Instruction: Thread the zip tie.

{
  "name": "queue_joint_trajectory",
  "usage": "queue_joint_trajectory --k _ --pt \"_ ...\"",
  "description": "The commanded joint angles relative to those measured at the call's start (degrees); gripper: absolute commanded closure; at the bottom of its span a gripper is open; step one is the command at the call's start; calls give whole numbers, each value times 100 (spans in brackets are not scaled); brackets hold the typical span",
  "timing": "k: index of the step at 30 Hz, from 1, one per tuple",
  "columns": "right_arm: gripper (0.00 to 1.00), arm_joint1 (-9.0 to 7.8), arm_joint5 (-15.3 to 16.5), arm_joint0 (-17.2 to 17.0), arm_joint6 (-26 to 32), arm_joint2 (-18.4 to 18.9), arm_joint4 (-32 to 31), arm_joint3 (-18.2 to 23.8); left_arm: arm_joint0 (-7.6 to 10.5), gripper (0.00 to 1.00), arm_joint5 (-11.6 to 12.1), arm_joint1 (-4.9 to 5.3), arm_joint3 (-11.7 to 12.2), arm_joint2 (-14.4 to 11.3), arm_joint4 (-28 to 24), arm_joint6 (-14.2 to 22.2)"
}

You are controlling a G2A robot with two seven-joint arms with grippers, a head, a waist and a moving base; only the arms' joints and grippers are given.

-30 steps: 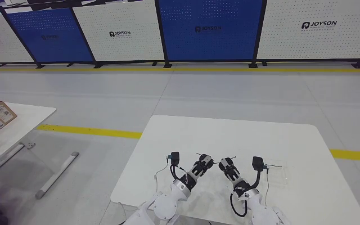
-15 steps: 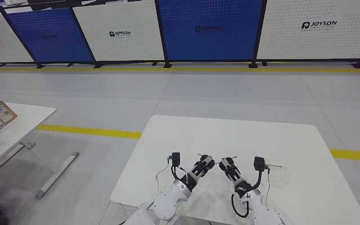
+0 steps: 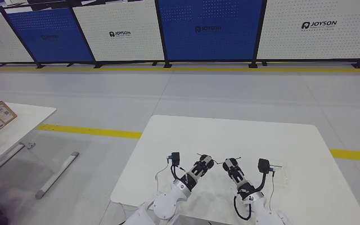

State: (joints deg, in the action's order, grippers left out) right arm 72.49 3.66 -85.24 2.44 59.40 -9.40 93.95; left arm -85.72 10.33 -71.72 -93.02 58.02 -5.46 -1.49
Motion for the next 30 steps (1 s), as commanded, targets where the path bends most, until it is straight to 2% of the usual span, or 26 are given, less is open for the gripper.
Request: queue_joint_trajectory --k 1,2,3,5,9,14,18,21,27,30 --pt "100 7 -47 7 14 -2 -35 1 -3 100 17 -4 -4 -3 5 3" --pt "100 10 -69 8 6 -2 -57 5 -5 83 21 -5 -6 -4 12 7" --pt "100 15 -93 7 -3 -3 -85 12 -7 76 24 -6 -6 -2 22 11" --pt "100 21 -122 0 -21 -3 -121 25 -8 68 14 -7 -4 2 52 4" --pt "100 35 -160 -22 -51 2 -169 53 -8 65 -64 -13 26 -12 184 -59" --pt "100 56 -217 -32 -92 8 -216 40 6 67 -123 -26 47 -39 236 -71" --pt "100 71 -235 -41 -129 9 -265 44 -7 69 -190 -28 44 -96 471 -89" --pt "100 83 -249 -46 -139 -2 -313 50 6 73 -254 -42 60 -156 545 -101" --pt "100 107 -253 -54 -146 -15 -372 56 87 76 -355 -68 122 -197 457 -33" --pt "100 116 -233 -61 -136 -9 -382 52 96 83 -360 -75 129 -200 444 -34"
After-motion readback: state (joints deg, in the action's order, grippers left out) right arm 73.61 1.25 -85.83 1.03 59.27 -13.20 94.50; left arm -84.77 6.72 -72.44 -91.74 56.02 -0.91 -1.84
